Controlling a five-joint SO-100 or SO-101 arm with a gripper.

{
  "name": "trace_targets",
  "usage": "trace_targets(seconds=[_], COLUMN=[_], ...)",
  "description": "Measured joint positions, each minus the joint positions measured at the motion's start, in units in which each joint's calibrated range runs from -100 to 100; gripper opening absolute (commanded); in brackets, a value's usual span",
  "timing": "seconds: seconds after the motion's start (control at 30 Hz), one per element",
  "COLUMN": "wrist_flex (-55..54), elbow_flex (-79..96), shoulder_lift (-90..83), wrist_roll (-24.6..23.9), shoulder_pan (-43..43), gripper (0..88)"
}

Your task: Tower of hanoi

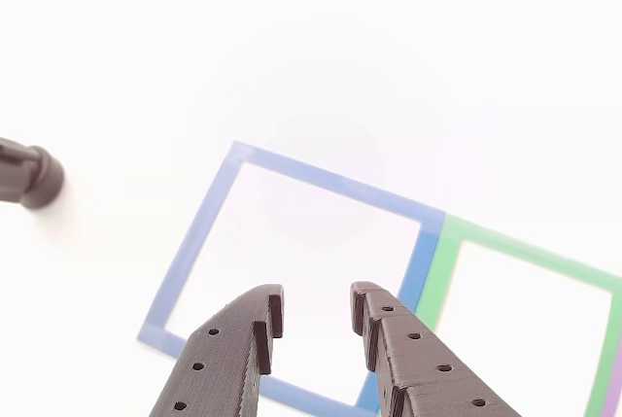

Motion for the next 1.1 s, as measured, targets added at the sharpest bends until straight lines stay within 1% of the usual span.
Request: trace_targets(seconds=[0.03, 0.07, 0.1, 0.13, 0.17, 0.2, 0.23, 0.27, 0.3, 0.33, 0.37, 0.4, 0.43, 0.47, 0.5, 0.57, 0.63, 1.1], wrist_flex=[0.0, 0.2, 2.2, 5.9, 11.1, 18.5, 24.4, 28.7, 29.9, 31.1, 31.5, 31.6, 31.5, 31.5, 31.5, 31.5, 31.5, 31.5], elbow_flex=[0.0, 0.6, 3.0, 7.3, 13.8, 21.6, 29.7, 36.6, 40.6, 43.0, 43.9, 44.4, 44.5, 44.6, 44.9, 45.1, 45.1, 45.2], shoulder_lift=[0.0, -0.3, -2.4, -6.3, -12.2, -19.7, -27.9, -35.6, -43.1, -49.6, -51.2, -52.6, -53.7, -54.5, -55.0, -55.4, -55.6, -55.6], wrist_roll=[0.0, -1.2, -6.1, -15.8, -30.9, -48.3, -66.2, -86.1, -105.2, -125.9, -142.9, -154.9, -163.0, -167.1, -169.9, -173.2, -175.4, -175.8], shoulder_pan=[0.0, 0.0, 1.6, 5.1, 9.7, 11.8, 12.0, 12.8, 14.2, 13.3, 13.5, 14.2, 14.3, 14.2, 14.2, 14.2, 14.2, 14.2], gripper=[0.1, 0.1, 0.1, 0.1, 0.1, 0.1, 0.1, 0.1, 0.1, 0.1, 0.1, 0.1, 0.1, 0.1, 0.1, 0.1, 0.1, 0.1])
